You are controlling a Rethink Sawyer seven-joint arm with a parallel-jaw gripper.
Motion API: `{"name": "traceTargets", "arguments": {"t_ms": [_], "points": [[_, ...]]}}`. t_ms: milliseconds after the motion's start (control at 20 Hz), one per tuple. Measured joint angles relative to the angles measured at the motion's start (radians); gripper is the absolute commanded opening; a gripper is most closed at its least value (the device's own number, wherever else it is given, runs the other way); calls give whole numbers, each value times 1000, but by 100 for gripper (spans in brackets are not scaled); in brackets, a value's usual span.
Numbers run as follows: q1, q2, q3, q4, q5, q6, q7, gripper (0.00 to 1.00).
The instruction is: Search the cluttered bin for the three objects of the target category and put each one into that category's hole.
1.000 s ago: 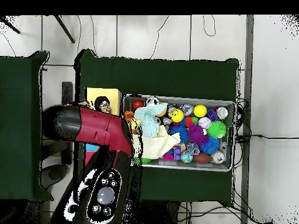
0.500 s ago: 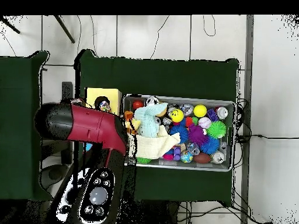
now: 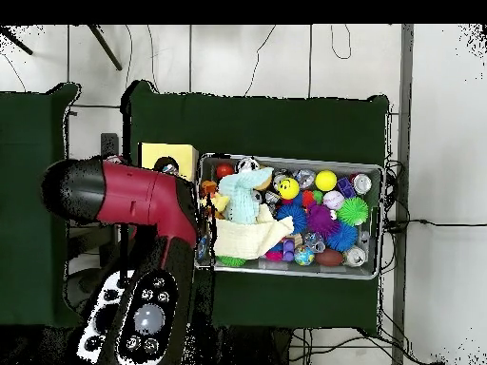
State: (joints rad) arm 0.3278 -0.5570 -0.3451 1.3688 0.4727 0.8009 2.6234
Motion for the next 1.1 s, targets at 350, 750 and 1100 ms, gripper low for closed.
{"name": "traceTargets", "arguments": {"t_ms": [350,750,1100], "points": [[-4,-11,-15,1,-3,22,0,100],[-26,-40,-21,28,-12,22,0,0],[-38,-55,-26,36,-32,22,0,0]]}}
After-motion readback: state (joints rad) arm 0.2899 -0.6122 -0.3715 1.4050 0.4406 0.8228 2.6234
